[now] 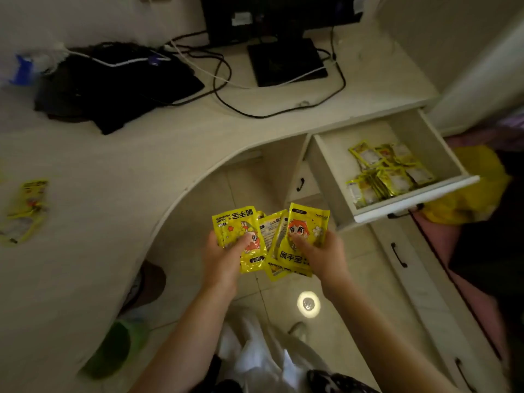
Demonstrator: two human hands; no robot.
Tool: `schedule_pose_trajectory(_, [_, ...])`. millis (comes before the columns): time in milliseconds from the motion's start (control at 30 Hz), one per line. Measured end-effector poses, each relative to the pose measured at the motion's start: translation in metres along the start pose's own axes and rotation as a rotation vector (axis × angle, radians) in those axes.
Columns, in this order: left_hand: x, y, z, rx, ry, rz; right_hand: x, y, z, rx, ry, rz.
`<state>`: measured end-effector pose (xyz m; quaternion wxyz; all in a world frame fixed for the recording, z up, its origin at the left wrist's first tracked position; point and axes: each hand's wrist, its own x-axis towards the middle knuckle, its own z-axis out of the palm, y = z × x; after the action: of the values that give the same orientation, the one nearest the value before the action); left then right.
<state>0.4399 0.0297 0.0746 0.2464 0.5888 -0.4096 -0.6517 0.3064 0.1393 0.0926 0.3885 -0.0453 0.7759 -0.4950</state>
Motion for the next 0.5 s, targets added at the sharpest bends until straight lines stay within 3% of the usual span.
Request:
schedule_pose_trajectory(267, [-0.056,-0.054,0.128,-0.015,-0.141,-0.049,0.005,0.036,-0.144,0.133,0.122,0.050])
schedule_pose_trajectory(500, [-0.070,-0.064,0.208,0.048,-0.234,-0.058,0.024,0.040,-0.222,0.241,0.175,0.081])
